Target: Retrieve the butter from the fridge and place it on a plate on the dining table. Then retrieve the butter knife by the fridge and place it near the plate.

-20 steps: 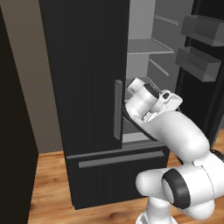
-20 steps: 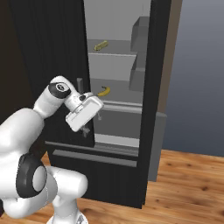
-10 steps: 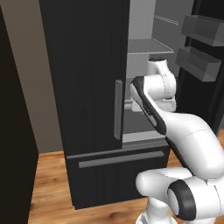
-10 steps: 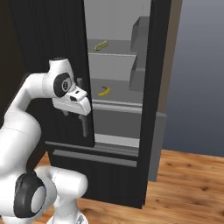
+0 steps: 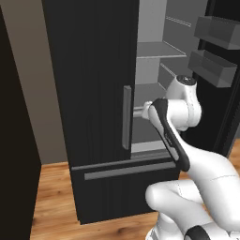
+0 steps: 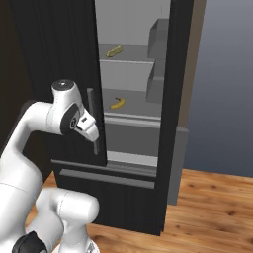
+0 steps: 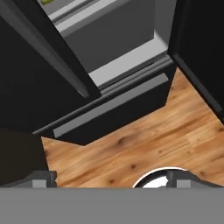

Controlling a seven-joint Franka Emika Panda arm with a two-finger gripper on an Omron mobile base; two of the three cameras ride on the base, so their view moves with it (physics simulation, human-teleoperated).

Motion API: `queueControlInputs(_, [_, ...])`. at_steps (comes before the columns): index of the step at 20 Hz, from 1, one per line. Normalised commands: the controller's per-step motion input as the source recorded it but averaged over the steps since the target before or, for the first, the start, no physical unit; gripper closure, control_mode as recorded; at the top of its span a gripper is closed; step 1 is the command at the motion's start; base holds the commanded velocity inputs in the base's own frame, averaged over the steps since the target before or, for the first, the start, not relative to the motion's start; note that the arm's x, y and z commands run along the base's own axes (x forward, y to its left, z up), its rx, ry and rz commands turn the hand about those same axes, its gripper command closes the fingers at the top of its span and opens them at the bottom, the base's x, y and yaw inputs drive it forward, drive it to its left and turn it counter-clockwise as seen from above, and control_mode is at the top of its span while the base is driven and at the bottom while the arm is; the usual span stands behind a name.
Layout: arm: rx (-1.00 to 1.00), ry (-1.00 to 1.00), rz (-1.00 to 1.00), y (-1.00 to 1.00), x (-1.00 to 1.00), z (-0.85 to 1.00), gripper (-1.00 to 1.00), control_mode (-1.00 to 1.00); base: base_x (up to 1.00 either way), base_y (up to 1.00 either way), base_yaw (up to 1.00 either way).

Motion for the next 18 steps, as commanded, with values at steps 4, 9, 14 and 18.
queueControlInputs(4, [-0.12,0.0,0.17,0.02,0.41,0.03,-1.0,-1.0,0.0,0.0,0.0])
queueControlInputs(9, [-0.12,0.0,0.23,0.19,0.61,0.24,-1.0,-1.0,0.0,0.0,0.0])
queueControlInputs(14, [-0.1,0.0,0.22,0.3,0.62,0.09,-1.0,-1.0,0.0,0.0,0.0])
queueControlInputs(18, [0.0,0.0,0.0,0.07,0.33,-0.12,-1.0,-1.0,0.0,0.0,0.0])
